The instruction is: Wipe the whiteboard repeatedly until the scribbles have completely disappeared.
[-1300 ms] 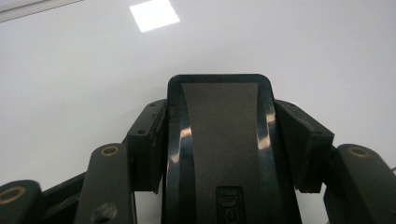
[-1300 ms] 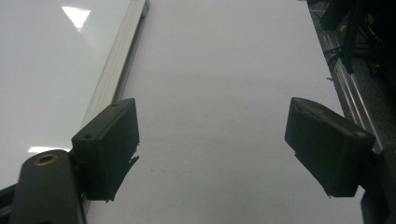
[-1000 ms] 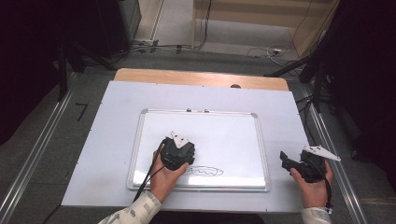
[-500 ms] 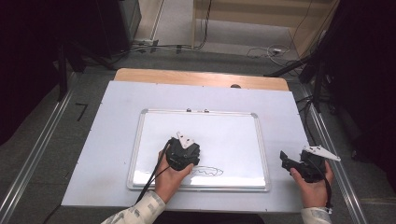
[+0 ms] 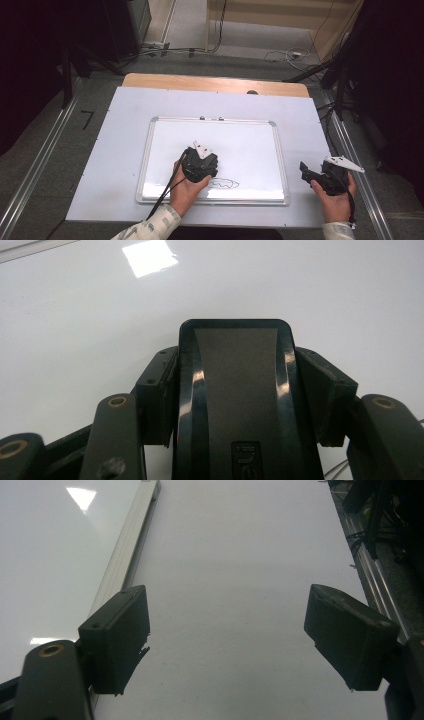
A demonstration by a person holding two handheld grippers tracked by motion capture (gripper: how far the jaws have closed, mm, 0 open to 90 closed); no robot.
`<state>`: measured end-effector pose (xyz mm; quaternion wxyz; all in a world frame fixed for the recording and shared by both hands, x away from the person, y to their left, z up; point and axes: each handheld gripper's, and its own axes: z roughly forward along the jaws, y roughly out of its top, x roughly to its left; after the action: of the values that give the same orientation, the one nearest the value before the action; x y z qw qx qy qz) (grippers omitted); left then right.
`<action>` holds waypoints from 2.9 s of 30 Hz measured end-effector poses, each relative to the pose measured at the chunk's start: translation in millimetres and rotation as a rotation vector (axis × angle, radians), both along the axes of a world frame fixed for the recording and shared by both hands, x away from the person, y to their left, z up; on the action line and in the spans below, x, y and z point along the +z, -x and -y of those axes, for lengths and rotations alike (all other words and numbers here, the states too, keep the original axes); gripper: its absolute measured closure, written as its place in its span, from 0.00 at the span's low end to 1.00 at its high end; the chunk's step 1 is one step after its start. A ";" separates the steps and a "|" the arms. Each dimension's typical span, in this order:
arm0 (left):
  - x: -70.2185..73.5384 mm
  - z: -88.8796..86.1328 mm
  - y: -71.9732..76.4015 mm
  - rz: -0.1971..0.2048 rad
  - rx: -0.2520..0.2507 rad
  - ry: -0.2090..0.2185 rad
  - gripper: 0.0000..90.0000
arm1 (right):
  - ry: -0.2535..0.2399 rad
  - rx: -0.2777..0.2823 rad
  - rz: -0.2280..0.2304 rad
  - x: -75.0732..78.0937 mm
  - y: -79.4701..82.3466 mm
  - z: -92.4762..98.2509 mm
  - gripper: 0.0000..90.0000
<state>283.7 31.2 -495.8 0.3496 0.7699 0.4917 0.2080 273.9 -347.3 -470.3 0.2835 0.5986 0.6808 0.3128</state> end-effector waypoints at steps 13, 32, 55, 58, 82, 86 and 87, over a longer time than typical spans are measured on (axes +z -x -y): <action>-0.5 7.6 -1.9 0.003 -0.005 0.001 0.45 | 0.000 0.000 -0.002 -0.1 -0.3 -0.8 0.19; -0.6 24.0 -3.9 0.001 -0.021 -0.004 0.45 | -0.002 0.000 0.003 0.7 -0.1 0.2 0.19; -0.7 49.1 -5.7 0.006 -0.053 -0.008 0.45 | -0.004 -0.002 0.006 1.5 0.3 0.5 0.19; -0.6 52.8 -5.9 0.006 -0.060 -0.010 0.45 | -0.003 0.001 0.009 1.7 0.4 0.6 0.19; -0.3 80.5 -6.8 0.010 -0.108 -0.031 0.45 | -0.005 0.001 0.012 2.5 0.7 0.7 0.20; -0.3 86.4 -6.8 0.011 -0.114 -0.030 0.45 | -0.005 0.001 0.011 2.4 0.6 0.9 0.20; -0.2 87.9 -6.7 0.010 -0.116 -0.033 0.45 | -0.005 0.002 0.012 2.4 0.6 0.9 0.20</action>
<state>290.5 -56.7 -496.0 0.3510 0.8015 0.4411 0.1994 273.3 -348.2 -467.9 0.2858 0.5968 0.6788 0.3184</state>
